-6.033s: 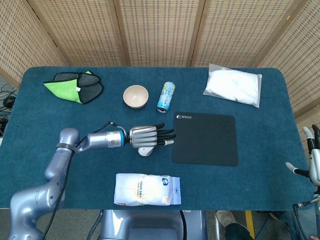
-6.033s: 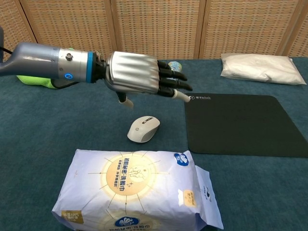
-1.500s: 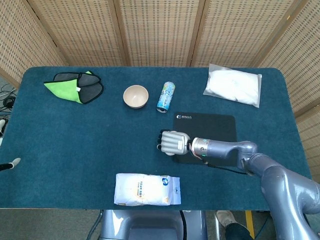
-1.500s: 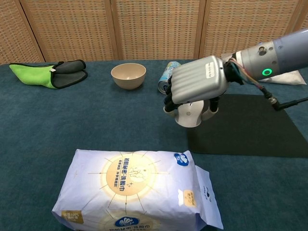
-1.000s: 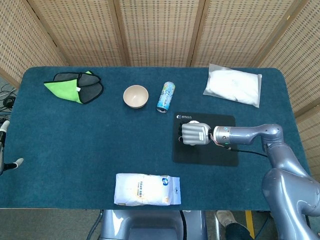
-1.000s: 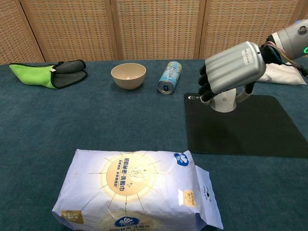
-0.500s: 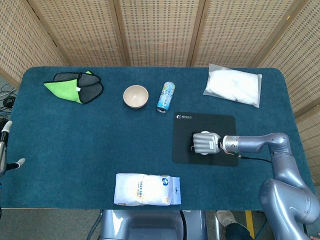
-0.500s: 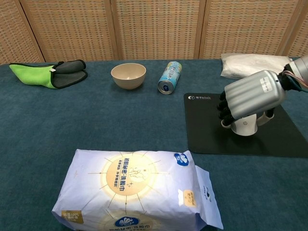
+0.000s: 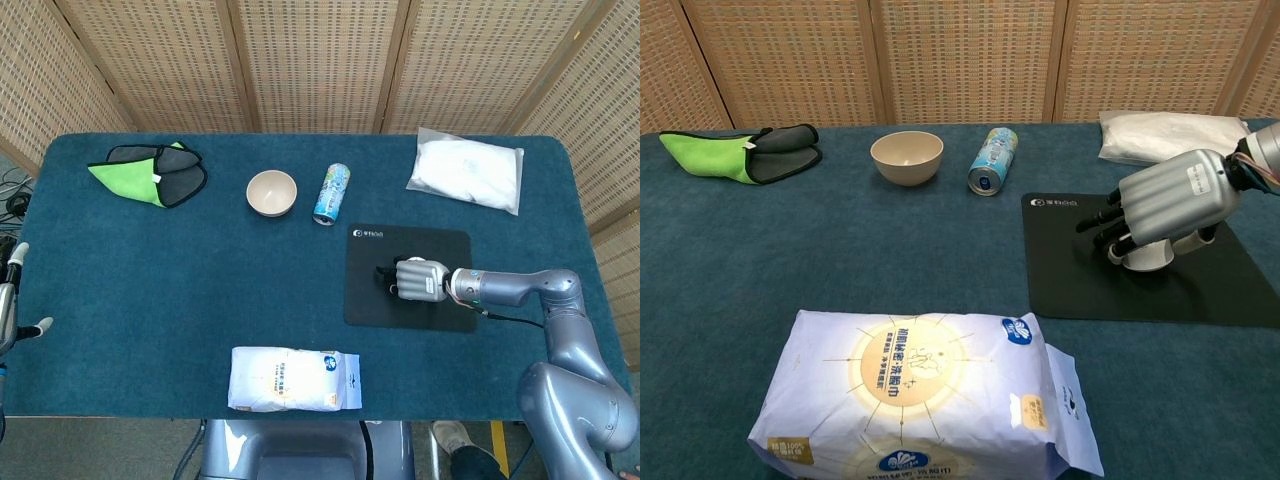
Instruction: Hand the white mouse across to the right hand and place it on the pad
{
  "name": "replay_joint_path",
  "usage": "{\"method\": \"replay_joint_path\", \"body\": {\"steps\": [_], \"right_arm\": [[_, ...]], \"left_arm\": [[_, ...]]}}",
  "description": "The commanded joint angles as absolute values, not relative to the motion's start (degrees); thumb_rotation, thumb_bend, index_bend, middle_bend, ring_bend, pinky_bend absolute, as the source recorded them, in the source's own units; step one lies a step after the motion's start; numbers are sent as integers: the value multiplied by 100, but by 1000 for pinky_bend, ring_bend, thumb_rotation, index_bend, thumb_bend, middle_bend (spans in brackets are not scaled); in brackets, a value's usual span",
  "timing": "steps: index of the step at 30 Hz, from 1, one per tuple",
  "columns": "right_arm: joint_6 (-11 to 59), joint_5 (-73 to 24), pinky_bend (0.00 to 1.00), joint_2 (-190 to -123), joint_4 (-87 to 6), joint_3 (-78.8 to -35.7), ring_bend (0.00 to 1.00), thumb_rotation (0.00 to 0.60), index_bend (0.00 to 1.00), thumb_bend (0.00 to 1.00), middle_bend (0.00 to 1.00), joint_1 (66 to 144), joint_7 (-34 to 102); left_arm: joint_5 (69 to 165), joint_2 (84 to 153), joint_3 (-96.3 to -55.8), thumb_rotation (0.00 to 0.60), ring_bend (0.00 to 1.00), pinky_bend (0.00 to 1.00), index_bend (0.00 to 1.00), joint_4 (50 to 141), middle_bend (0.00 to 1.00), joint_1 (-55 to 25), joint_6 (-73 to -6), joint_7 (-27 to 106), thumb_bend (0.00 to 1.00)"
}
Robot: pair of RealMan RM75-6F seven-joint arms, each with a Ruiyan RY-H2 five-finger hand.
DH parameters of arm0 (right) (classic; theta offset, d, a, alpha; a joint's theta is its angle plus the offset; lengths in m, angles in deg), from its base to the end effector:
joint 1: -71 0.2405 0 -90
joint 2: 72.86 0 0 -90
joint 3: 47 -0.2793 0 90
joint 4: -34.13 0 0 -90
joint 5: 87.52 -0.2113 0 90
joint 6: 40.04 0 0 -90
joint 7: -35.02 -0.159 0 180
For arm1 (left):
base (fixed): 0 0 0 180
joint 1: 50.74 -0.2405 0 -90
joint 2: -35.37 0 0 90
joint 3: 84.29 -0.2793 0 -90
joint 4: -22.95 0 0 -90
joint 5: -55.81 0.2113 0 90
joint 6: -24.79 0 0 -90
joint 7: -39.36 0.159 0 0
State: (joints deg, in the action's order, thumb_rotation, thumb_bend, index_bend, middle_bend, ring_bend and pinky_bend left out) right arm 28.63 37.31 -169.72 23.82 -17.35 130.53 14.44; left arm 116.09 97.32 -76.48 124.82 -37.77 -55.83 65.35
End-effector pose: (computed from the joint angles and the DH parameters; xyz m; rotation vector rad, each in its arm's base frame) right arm -0.2207 -0.4553 0.0042 2.6830 0.6136 0.2378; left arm -0.3300 0.2491 0.1841 -1.2532 -0.8428 -0.5473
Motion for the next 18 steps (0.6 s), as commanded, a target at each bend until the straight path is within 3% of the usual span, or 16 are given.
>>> {"method": "replay_joint_path", "body": {"steps": [1, 10, 13, 18], "right_arm": [[2819, 3703, 300, -16963, 2326, -1717, 0, 600, 38, 367, 0, 13056, 1510], [2931, 3632, 212, -16832, 2214, -1710, 0, 600, 38, 332, 0, 13032, 1699], [2960, 3604, 178, -16783, 2167, -1715, 0, 600, 38, 272, 0, 13001, 1780], [3147, 3519, 175, -16630, 2022, -1779, 0, 600, 38, 260, 0, 12955, 1939]], "left_arm": [[11609, 9732, -7645, 600, 0, 0, 0, 12480, 0, -3778, -5584, 6528, 0], [11641, 9697, -7643, 600, 0, 0, 0, 12495, 0, -3791, -5582, 6466, 0], [11684, 9681, -7656, 600, 0, 0, 0, 12517, 0, -3806, -5602, 6447, 0], [11784, 9641, -7675, 600, 0, 0, 0, 12580, 0, -3843, -5656, 6387, 0]]}}
